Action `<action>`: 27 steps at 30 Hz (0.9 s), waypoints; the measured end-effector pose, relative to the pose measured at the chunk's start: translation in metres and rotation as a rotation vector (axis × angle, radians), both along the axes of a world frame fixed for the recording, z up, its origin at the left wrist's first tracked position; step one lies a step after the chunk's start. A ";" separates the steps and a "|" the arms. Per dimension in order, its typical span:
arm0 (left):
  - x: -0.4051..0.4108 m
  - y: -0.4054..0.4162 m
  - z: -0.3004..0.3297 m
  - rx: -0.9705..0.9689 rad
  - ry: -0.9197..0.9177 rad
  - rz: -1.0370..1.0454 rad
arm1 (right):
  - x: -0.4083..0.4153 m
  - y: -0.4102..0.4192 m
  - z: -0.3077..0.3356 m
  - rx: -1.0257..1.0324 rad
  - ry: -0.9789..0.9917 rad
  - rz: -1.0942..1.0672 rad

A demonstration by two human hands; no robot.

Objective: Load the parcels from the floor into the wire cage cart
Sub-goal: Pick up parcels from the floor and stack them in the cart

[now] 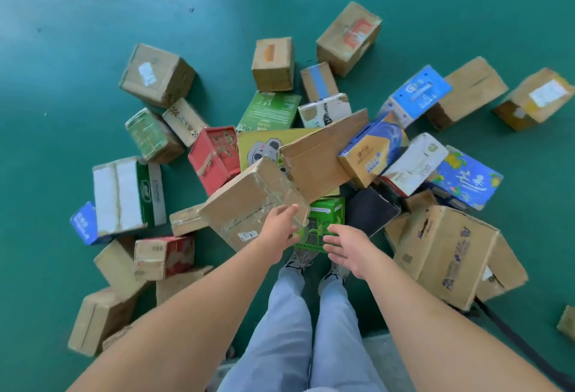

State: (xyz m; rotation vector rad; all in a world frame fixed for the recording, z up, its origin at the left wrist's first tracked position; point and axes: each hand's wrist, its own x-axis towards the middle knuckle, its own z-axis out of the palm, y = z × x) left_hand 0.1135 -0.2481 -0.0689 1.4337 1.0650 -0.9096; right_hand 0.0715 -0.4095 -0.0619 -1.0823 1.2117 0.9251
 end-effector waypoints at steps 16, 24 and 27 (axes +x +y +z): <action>0.157 0.132 -0.166 0.180 -0.221 -0.022 | 0.130 0.074 -0.159 -0.033 -0.029 0.157; 0.209 0.205 -0.325 0.337 -0.120 -0.239 | 0.190 0.166 -0.297 -0.141 -0.096 0.146; 0.215 0.216 -0.369 0.336 -0.043 -0.318 | 0.198 0.177 -0.334 -0.193 -0.118 0.165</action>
